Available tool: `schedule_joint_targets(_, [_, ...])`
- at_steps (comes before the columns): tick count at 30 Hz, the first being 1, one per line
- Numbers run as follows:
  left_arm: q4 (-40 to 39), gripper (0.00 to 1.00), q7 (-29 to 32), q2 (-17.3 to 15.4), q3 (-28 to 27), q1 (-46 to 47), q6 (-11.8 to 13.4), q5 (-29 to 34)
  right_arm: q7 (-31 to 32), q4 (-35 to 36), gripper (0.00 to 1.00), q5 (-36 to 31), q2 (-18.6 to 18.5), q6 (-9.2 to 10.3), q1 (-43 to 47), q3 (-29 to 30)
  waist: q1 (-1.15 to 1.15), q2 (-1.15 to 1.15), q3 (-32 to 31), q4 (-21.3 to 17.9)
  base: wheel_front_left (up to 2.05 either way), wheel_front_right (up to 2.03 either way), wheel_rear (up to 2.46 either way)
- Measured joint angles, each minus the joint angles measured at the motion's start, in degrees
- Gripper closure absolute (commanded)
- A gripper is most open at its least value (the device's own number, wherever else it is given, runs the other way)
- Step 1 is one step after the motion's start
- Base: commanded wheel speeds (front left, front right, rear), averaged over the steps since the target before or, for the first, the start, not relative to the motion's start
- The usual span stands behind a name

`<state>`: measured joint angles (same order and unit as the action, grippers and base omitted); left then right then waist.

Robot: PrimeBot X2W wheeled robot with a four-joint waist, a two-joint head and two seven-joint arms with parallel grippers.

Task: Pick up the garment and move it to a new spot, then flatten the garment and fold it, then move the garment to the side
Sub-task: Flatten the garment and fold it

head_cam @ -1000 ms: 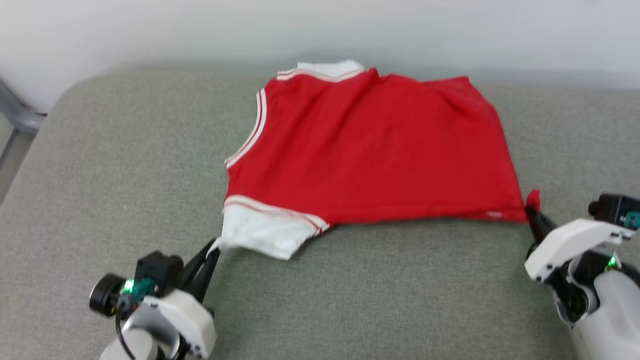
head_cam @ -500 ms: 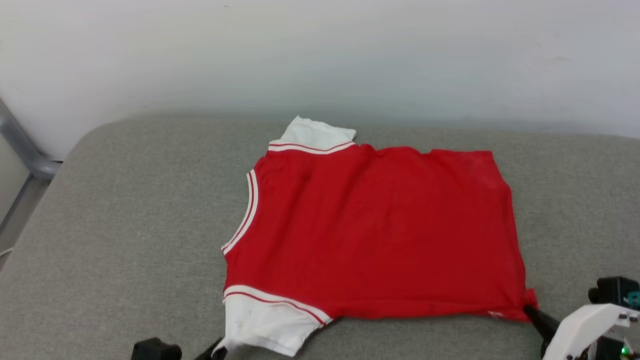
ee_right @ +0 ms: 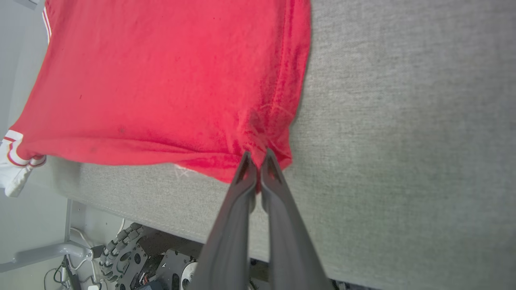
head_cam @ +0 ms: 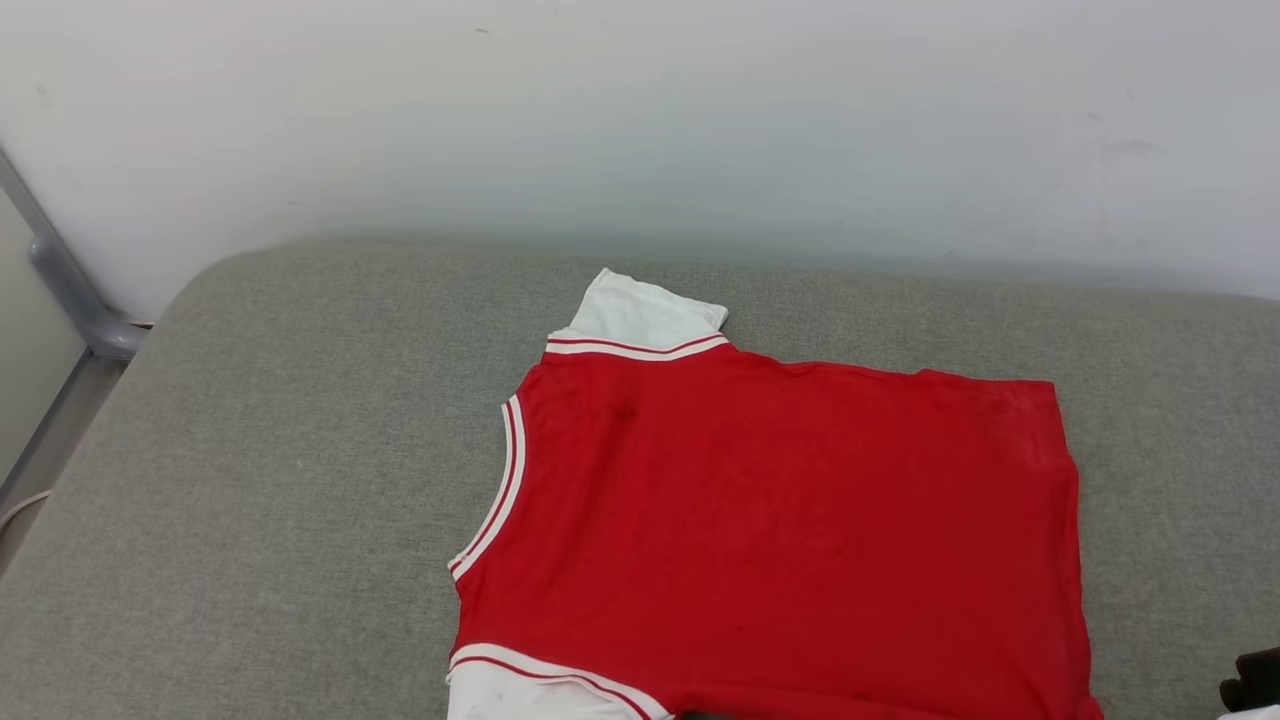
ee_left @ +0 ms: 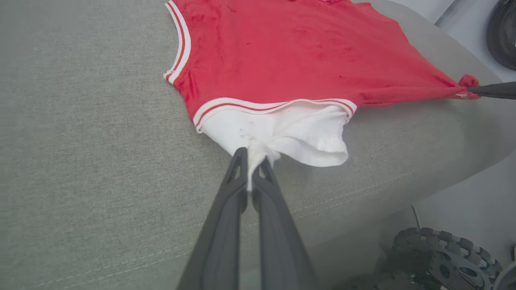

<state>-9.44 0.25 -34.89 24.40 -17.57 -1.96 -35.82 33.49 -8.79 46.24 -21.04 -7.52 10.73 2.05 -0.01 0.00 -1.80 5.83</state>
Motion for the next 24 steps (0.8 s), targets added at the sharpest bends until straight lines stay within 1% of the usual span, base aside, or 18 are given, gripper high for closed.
schedule_joint_targets(4, [-1.42, 1.0, 0.15, -0.3, 0.18, 1.33, 0.11, 1.09, 2.9, 3.87, 1.0, -2.29, 1.81, 0.01, 0.95, 2.72, 0.0, 0.0, 0.43, -0.06, 0.0, 0.0, 0.0])
schedule_joint_targets(7, [-1.93, 1.0, 0.62, -0.62, 0.47, 3.7, -0.29, 2.02, 5.12, 6.5, 1.0, -3.24, 3.2, 0.01, 0.74, 4.17, 0.01, 0.0, 0.92, -0.23, 0.0, 0.0, 0.0])
schedule_joint_targets(13, [-1.86, 1.0, 1.64, -0.67, -0.03, 10.83, -1.23, 2.9, 8.55, 10.17, 1.0, -5.5, 4.6, 0.01, -3.19, 6.37, 0.01, 0.0, 3.54, -0.68, 0.0, 0.0, 0.0])
schedule_joint_targets(19, [1.1, 1.0, 2.63, -0.42, -0.27, 18.88, -2.48, 3.47, 10.45, 10.78, 1.0, -7.99, 4.94, 0.01, -8.29, 7.2, 0.01, 0.0, 7.64, -1.13, 0.0, 0.0, 0.0])
schedule_joint_targets(24, [5.12, 1.0, 3.13, 0.63, 0.13, 25.09, -3.3, 3.8, 10.55, 9.59, 1.0, -9.65, 5.27, 0.01, -12.51, 7.75, 0.02, 0.0, 11.22, -1.54, 0.0, 0.0, 0.0])
